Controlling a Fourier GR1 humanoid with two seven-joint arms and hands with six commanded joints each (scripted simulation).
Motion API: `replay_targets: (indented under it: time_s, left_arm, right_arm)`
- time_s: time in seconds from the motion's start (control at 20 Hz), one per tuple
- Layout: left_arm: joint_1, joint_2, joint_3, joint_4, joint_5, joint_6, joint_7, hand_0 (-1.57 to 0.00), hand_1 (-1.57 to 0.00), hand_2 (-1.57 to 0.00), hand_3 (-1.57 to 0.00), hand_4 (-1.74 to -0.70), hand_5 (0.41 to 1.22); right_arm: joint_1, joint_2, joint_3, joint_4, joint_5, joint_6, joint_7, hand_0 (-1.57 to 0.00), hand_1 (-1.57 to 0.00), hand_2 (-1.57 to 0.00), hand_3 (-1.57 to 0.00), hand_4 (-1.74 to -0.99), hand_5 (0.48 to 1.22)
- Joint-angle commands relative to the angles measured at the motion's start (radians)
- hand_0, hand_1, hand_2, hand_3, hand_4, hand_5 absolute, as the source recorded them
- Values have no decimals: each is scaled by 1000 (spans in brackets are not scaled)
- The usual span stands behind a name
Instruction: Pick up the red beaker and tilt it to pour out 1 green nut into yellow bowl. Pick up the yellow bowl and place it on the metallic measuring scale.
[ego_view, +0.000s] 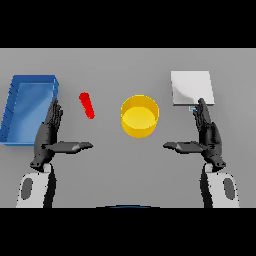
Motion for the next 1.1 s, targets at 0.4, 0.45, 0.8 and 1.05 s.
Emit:
replay_targets:
  time_s: [0.4,0.45,0.8,1.05]
  left_arm:
    - [100,41,-79,-127,-90,-13,-14,1,1,1,1,-1158,599]
    - [107,53,-83,-145,-88,-22,9,1,1,1,1,-1161,599]
    - [90,65,-115,-122,-148,-20,53,1,1,1,1,-1163,604]
    - [-54,48,-96,74,-184,6,15,1,1,1,1,-1222,626]
  right_arm:
    - [57,-77,78,-63,225,-70,-98,1,1,1,1,-1162,594]
    - [68,-77,94,-72,257,-81,-90,1,1,1,1,-1160,591]
    - [79,-73,98,-106,230,-58,-74,1,1,1,1,-1212,607]
    - [84,-79,98,-100,235,-55,-98,1,1,1,1,-1256,631]
